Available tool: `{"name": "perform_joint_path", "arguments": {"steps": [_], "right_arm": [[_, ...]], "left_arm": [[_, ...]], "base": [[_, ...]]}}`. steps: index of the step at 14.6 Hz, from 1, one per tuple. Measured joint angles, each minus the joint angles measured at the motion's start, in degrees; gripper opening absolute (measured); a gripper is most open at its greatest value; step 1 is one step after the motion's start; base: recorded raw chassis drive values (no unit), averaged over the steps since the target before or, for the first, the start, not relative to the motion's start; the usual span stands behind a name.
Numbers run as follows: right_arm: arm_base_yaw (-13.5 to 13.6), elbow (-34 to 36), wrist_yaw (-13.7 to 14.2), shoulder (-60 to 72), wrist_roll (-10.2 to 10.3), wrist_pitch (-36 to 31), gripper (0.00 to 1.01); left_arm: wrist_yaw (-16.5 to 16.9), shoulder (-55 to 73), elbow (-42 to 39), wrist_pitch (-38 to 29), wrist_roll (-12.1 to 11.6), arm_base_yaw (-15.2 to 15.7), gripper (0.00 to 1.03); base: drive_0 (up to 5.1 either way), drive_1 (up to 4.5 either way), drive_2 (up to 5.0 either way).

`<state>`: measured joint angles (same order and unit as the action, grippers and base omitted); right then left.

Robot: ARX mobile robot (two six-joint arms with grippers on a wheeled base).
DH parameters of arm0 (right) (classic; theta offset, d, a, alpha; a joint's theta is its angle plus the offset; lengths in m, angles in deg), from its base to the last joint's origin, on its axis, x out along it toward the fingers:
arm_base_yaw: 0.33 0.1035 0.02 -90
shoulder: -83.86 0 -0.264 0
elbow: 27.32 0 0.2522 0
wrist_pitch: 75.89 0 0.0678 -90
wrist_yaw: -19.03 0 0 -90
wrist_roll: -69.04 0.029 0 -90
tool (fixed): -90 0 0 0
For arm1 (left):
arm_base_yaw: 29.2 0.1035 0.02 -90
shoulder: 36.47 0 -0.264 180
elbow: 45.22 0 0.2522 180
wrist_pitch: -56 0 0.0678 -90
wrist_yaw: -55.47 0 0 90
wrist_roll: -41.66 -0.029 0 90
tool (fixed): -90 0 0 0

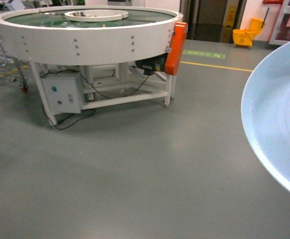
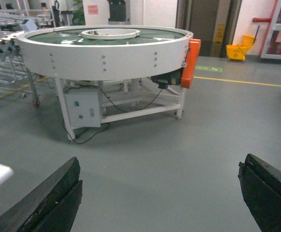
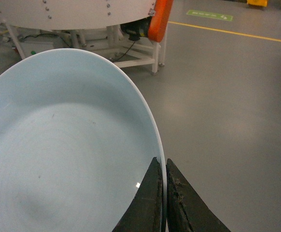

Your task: Place blue tray on left shelf second layer neatly

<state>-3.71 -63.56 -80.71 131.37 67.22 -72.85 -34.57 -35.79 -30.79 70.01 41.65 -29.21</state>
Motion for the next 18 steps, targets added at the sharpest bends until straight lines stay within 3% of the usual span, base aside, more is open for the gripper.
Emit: {"name": "perform_joint_path", "arguments": {"steps": [10, 18], "right_arm": [[0.00, 0.00, -0.02, 0.02, 0.00, 0.04, 0.02], [0.00, 0.00, -0.04, 0.00, 0.00, 0.00, 0.02]], "left_arm": [[0.02, 0.00, 0.00, 0.15, -0.02, -0.02, 0.98], [0.02, 0.00, 0.00, -0.04, -0.02, -0.02, 0.98]], "base": [[3.1, -5.51, -2.1], [-1.6, 2.63, -5.9]]}}
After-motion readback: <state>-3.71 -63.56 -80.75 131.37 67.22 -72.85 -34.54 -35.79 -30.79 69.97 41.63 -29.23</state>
